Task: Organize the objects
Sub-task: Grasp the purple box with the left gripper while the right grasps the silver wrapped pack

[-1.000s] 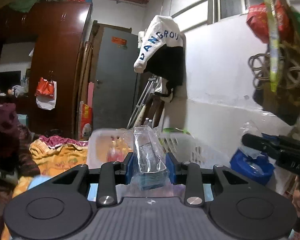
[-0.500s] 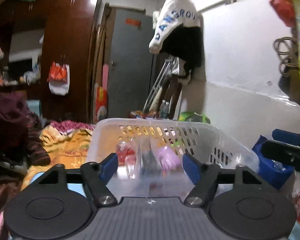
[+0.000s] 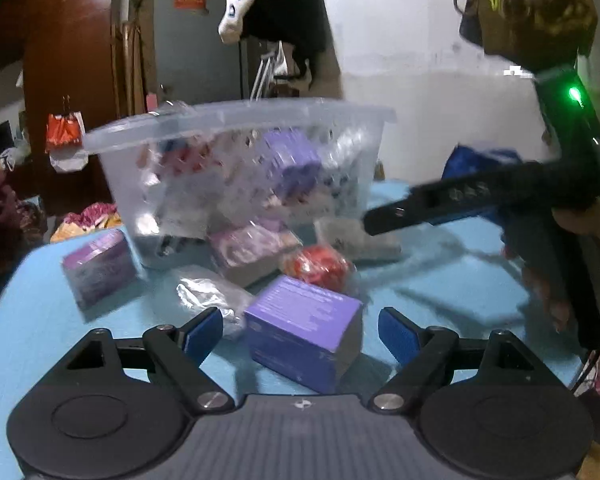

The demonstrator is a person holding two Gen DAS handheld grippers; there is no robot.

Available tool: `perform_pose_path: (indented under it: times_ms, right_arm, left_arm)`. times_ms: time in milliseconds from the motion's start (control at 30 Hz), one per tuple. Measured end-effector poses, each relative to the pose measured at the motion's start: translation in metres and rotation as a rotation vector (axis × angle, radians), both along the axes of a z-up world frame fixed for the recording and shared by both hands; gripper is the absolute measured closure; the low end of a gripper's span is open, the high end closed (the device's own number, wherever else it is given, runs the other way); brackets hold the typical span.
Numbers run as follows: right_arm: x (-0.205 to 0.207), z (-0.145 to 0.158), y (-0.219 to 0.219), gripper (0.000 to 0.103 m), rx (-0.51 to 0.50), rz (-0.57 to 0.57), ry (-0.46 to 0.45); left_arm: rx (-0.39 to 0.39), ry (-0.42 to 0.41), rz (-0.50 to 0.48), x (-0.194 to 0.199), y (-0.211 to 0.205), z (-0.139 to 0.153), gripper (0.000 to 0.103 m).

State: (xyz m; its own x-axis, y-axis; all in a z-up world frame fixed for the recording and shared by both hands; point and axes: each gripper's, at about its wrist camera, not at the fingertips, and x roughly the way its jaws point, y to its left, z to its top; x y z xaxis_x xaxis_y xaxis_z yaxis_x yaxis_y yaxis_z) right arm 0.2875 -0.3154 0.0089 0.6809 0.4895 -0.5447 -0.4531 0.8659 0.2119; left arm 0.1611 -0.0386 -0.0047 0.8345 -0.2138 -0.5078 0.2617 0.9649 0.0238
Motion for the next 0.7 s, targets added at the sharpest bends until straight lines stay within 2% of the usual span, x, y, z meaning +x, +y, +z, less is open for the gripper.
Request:
perform_pose_path:
  times_ms: [67, 133, 167, 333, 400, 500, 567, 700]
  right_arm:
    - [0.004, -0.006, 0.003, 0.001, -0.012, 0.006, 0.017]
    - [0.008, -0.008, 0.005, 0.002, -0.003, 0.034, 0.031]
    - [0.009, -0.009, 0.007, 0.002, -0.002, 0.043, 0.033]
    - [0.011, -0.012, 0.018, 0.007, -0.02, 0.085, 0.022]
    - [0.01, -0.011, 0.022, 0.02, -0.041, 0.098, 0.011]
    - [0.01, -0.01, 0.025, 0.024, -0.058, 0.115, 0.005]
    - [0.008, -0.009, 0.027, 0.036, -0.077, 0.121, -0.008]
    - [0.001, -0.008, 0.027, 0.048, -0.093, 0.124, -0.029]
  left_arm:
    - [0.009, 0.023, 0.003, 0.001, -0.006, -0.006, 0.017]
    - [0.026, 0.041, 0.02, 0.002, -0.005, -0.011, 0.031]
    - [0.018, 0.048, 0.023, 0.001, -0.002, -0.011, 0.033]
    - [-0.013, 0.042, 0.031, -0.004, 0.009, -0.012, 0.034]
    - [-0.033, 0.041, 0.032, -0.005, 0.015, -0.012, 0.034]
    - [-0.076, 0.037, 0.05, -0.003, 0.024, -0.012, 0.034]
    - [-0.105, 0.028, 0.059, -0.004, 0.028, -0.012, 0.034]
    - [-0.135, -0.002, 0.065, -0.007, 0.033, -0.011, 0.034]
